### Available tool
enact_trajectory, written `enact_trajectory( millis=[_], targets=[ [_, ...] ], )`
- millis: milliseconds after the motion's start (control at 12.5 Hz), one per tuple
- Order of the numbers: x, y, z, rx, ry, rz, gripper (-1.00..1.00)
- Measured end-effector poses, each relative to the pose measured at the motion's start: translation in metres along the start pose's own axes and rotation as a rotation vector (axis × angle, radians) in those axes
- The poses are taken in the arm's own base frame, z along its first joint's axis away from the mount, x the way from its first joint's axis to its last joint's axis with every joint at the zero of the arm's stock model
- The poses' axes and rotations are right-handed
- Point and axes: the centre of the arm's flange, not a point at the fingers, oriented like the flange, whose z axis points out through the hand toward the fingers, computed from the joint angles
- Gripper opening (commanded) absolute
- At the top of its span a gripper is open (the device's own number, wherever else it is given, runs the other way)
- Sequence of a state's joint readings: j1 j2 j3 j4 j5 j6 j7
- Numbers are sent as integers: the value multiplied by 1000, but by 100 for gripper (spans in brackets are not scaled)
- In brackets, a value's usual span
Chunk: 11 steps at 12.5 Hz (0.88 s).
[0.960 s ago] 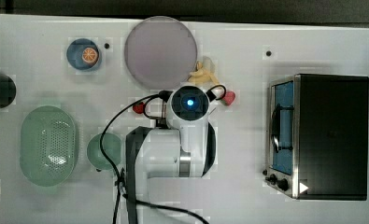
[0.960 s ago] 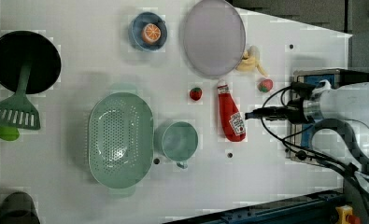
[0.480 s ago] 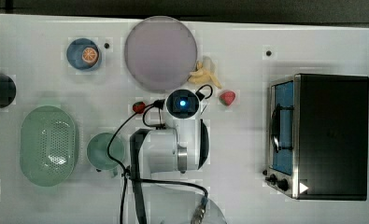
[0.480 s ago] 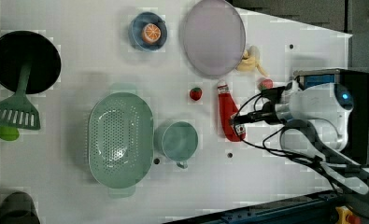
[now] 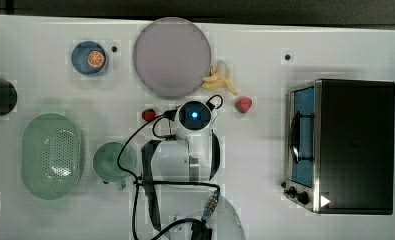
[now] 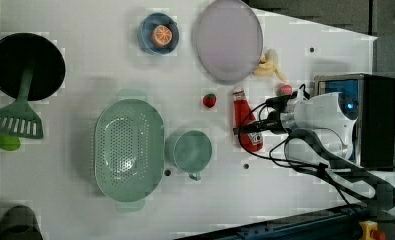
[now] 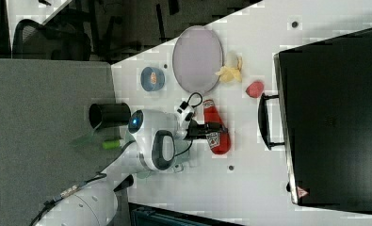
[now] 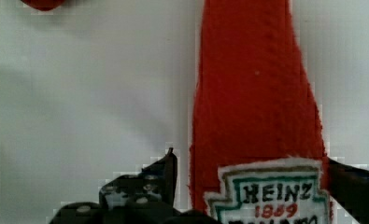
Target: Pick Ketchup from the table and place it in strainer.
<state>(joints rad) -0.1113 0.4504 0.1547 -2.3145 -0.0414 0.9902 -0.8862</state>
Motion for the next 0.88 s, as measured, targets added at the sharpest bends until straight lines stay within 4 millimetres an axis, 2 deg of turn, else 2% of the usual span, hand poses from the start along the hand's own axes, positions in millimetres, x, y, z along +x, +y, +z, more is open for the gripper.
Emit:
enact_trajectory(
  millis=[240,480,640,720,880],
  targets=[
    [-2,1,2,-6,0,-4,25],
    [-1,4,-11,-11,15,2,25],
    [-9,2,-24,-13,-43,-2,25],
    [-12,1,-40,-20,-54,-4,25],
    [-18,-6,-99,-47,-42,-15,25]
  ],
)
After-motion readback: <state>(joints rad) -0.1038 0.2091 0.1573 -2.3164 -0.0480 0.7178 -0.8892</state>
